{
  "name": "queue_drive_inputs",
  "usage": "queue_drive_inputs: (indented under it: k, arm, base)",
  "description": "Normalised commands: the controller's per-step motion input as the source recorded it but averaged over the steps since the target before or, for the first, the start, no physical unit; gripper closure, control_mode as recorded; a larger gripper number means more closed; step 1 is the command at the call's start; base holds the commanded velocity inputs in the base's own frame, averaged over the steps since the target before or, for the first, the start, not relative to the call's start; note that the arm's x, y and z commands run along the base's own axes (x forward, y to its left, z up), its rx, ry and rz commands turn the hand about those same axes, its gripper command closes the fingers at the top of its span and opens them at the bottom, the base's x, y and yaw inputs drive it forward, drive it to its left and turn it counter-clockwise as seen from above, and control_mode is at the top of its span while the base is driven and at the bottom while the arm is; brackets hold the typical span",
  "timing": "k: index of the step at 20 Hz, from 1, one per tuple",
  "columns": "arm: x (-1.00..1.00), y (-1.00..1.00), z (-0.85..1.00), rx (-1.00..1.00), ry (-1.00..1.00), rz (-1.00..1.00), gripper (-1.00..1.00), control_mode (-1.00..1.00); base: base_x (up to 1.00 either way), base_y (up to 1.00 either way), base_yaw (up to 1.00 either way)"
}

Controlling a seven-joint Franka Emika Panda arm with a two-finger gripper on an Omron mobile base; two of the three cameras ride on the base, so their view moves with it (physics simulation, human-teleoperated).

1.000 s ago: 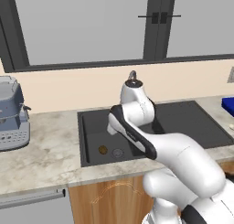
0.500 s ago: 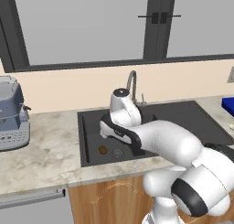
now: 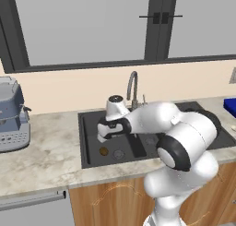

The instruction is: Pick up all produce items and place them in the sink. Turn on the sink faucet to wash them. Then turn the sink off and put them in the tray.

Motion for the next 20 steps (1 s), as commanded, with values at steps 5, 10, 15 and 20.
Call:
queue_drive_inputs:
  k: [5,10,15,20]
  arm:
    - [0.50,0.08,-0.54,-0.01,0.06,0.00,-1.00,-1.00]
    - [0.26,0.10,-0.64,-0.01,0.04,0.00,-1.00,-1.00]
    - [0.21,0.19,-0.61,-0.01,0.00,0.00,-1.00,-1.00]
    - [0.44,0.04,-0.41,0.00,0.00,0.00,-1.00,-1.00]
  base:
    - [0.00,0.00,0.00]
    - [0.00,0.00,0.00]
    - [0.00,0.00,0.00]
    - [0.00,0.00,0.00]
